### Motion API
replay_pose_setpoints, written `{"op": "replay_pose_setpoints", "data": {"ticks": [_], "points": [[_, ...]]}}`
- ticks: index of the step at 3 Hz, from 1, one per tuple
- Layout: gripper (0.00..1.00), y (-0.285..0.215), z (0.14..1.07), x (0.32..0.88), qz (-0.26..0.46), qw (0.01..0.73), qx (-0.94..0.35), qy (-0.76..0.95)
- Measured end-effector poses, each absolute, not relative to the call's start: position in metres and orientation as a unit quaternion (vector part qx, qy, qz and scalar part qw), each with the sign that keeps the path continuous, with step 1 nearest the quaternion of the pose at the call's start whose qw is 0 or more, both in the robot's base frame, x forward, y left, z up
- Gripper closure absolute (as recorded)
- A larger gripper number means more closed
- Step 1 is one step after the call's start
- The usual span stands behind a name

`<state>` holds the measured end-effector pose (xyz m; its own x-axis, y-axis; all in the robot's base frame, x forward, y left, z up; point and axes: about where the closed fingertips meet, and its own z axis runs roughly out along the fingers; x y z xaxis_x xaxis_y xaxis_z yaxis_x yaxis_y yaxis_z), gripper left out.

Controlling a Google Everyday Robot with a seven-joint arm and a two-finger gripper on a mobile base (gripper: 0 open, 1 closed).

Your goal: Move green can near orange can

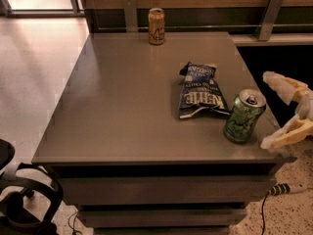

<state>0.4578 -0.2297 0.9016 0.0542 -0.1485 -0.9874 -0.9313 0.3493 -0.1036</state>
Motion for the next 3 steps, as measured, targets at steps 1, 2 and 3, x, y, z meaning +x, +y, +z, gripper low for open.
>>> {"op": "replay_pose_setpoints", "data": {"ticks": [1,2,3], "points": [[0.00,-0.221,0.894,0.463,0.341,0.560,-0.455,0.602],[0.00,-0.218,0.883,0.466,0.344,0.554,-0.451,0.610],[0.20,-0.218,0.869,0.468,0.350,0.554,-0.444,0.611]]}}
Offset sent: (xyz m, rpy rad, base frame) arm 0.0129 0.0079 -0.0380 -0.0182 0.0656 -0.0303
